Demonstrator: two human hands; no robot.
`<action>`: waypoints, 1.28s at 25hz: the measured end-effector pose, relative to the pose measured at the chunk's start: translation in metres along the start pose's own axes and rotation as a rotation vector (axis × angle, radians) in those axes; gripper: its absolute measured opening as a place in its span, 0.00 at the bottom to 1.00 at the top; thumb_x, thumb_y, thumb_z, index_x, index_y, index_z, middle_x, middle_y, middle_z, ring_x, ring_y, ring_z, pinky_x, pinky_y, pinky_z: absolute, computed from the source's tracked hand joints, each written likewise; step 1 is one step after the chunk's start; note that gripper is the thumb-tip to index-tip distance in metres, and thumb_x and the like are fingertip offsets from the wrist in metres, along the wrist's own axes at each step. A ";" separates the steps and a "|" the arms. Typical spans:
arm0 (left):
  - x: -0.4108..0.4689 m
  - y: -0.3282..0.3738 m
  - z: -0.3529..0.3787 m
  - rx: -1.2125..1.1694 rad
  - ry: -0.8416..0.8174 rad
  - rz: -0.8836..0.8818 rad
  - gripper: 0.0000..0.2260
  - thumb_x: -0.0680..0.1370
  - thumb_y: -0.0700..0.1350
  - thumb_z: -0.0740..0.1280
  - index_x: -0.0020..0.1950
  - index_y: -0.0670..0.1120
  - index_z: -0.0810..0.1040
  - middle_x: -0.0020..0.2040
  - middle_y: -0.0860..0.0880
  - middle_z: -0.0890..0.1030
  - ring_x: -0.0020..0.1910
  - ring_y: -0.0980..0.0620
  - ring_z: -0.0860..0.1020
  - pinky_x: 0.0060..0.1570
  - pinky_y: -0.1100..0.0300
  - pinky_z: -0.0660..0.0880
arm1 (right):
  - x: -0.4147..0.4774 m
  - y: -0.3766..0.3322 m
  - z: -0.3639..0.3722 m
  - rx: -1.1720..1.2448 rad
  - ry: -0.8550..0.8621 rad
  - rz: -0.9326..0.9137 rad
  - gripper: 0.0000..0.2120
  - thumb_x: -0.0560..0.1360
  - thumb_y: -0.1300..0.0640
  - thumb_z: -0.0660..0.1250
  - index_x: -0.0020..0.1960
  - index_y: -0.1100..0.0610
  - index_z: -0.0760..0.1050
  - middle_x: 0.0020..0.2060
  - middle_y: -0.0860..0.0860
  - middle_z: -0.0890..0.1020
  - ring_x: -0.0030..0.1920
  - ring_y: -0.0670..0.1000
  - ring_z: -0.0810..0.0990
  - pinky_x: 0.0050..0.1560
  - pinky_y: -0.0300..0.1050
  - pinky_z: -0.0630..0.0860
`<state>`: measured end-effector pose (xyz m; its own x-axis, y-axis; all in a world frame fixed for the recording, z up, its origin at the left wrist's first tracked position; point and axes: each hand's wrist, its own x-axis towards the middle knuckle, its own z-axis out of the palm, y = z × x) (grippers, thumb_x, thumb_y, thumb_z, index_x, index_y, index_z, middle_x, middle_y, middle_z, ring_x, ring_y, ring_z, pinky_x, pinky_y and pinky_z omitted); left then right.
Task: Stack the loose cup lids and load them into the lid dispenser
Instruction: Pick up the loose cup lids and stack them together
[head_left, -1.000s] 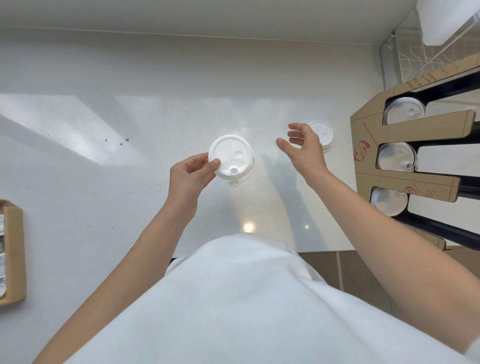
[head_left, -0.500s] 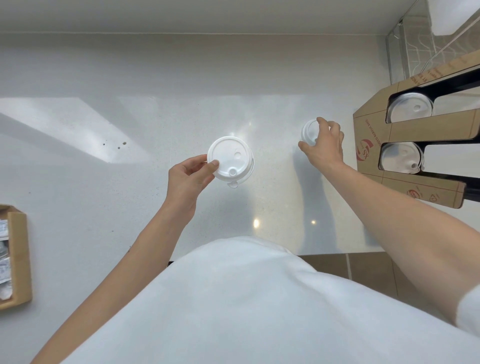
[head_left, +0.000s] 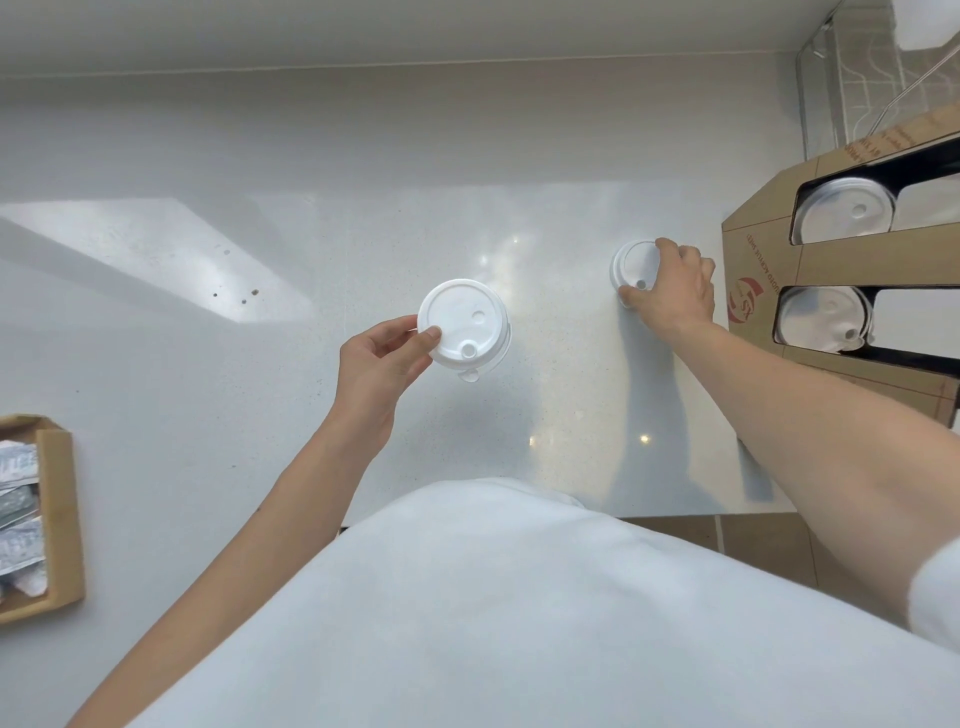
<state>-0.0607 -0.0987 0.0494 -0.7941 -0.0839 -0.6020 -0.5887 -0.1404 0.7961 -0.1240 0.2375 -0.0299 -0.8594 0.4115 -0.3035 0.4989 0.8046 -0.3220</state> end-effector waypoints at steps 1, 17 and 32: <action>0.000 -0.001 0.001 -0.002 -0.001 -0.002 0.12 0.76 0.39 0.74 0.59 0.41 0.82 0.58 0.40 0.85 0.60 0.47 0.83 0.59 0.60 0.79 | -0.002 0.000 0.001 0.014 0.001 0.003 0.34 0.71 0.52 0.70 0.73 0.56 0.63 0.68 0.59 0.69 0.69 0.62 0.65 0.62 0.56 0.70; 0.006 -0.007 -0.008 -0.036 0.021 -0.002 0.16 0.75 0.39 0.75 0.62 0.39 0.80 0.61 0.38 0.83 0.62 0.46 0.83 0.60 0.59 0.79 | -0.106 -0.067 -0.017 0.644 -0.170 -0.354 0.35 0.69 0.52 0.78 0.72 0.49 0.67 0.67 0.45 0.69 0.66 0.48 0.73 0.63 0.41 0.73; -0.003 -0.001 -0.013 -0.051 -0.037 0.040 0.11 0.75 0.40 0.75 0.56 0.43 0.83 0.62 0.33 0.81 0.62 0.42 0.82 0.59 0.58 0.80 | -0.136 -0.098 -0.018 0.557 -0.319 -0.564 0.39 0.67 0.54 0.80 0.74 0.53 0.67 0.68 0.47 0.70 0.65 0.46 0.74 0.62 0.35 0.74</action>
<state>-0.0562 -0.1115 0.0496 -0.8224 -0.0537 -0.5664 -0.5488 -0.1879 0.8146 -0.0582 0.1102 0.0596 -0.9650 -0.1944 -0.1761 0.0599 0.4902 -0.8695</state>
